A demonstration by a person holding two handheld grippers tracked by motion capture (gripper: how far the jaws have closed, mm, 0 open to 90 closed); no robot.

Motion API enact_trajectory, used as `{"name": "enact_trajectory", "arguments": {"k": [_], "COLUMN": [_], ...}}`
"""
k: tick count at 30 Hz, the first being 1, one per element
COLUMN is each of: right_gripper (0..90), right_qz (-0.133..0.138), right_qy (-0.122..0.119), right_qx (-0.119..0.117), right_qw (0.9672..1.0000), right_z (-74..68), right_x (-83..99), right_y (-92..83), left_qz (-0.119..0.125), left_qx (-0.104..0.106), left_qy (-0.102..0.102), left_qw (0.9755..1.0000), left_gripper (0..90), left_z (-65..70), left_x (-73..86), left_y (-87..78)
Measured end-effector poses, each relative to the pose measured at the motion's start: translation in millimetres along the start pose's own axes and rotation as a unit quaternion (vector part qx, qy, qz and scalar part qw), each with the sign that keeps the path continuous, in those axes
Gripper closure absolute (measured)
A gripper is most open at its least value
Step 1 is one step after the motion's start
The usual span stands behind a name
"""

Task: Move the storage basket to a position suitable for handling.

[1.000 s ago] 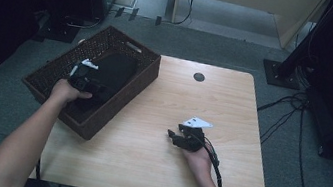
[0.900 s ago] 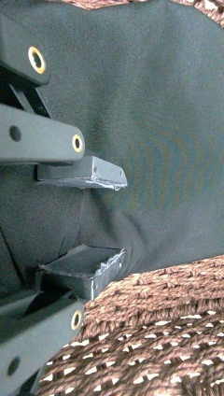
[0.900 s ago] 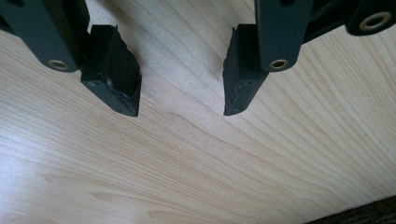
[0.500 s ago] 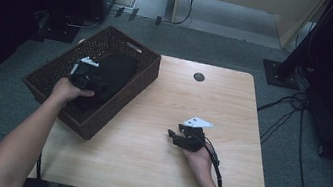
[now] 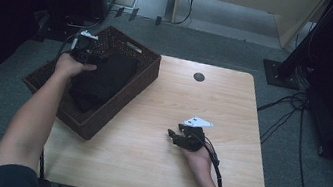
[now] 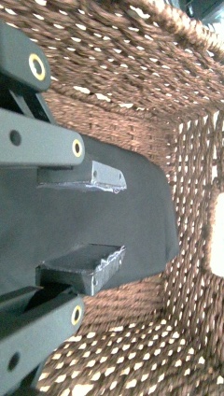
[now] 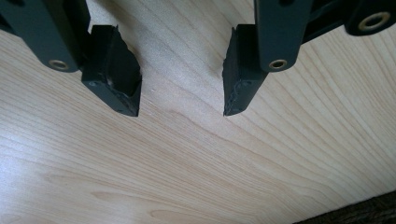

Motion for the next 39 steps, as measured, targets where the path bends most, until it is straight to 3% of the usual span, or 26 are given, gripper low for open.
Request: {"name": "enact_trajectory", "arguments": {"k": [5,8,10,12,17,19,31,34,39], "right_gripper": [47.5,47.5,47.5,47.5,47.5,47.5,47.6,47.6,47.5], "right_qz": [-0.003,-0.002,-0.002,-0.001,-0.001,-0.001,0.000,0.000,0.000], "right_qy": [-0.001,-0.006,-0.007,-0.004,0.001,0.001,0.002,0.006,0.007], "right_qx": [0.003,0.007,0.006,0.006,0.005,0.004,0.005,0.005,0.004], "right_qw": [1.0000,1.0000,1.0000,1.0000,1.0000,1.0000,1.0000,1.0000,1.0000], "right_z": [-0.9,-1.7,-1.7,-1.5,-1.0,-0.8,-0.4,-0.2,-0.2], "right_x": [-0.2,-0.1,0.0,0.0,0.0,0.0,-1.0,-1.0,-1.1], "right_y": [0.1,0.3,0.4,0.3,0.1,0.1,2.2,2.1,2.0], "left_qz": [0.008,0.000,-0.008,-0.018,-0.031,-0.035,-0.036,-0.033,-0.030], "left_qx": [-0.016,-0.026,-0.030,-0.027,-0.020,-0.019,-0.020,-0.011,-0.009], "left_qy": [-0.007,-0.007,-0.021,-0.029,-0.028,-0.039,-0.023,-0.024,0.006], "left_qw": [0.9998,0.9996,0.9993,0.9991,0.9989,0.9984,0.9989,0.9991,0.9995], "left_gripper": [64.2,65.5,67.3,68.8,69.8,69.8,73.6,67.6,64.4], "left_z": [-7.0,-11.0,-12.2,-10.9,-2.7,-0.9,6.1,7.1,9.2], "left_x": [4.3,9.6,14.0,19.3,28.2,30.6,35.7,31.8,19.7], "left_y": [22.2,33.7,40.3,46.4,56.1,57.9,62.2,58.5,45.9]}}
Point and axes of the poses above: each handheld gripper's, and its own axes: y roughly forward along the jaws, x roughly out of its underside, z roughly to its right, the point moved 2 cm from there along y, roughly forward along the jaws, and after that the axes turned 14 degrees about z, right-handed, at the moved point
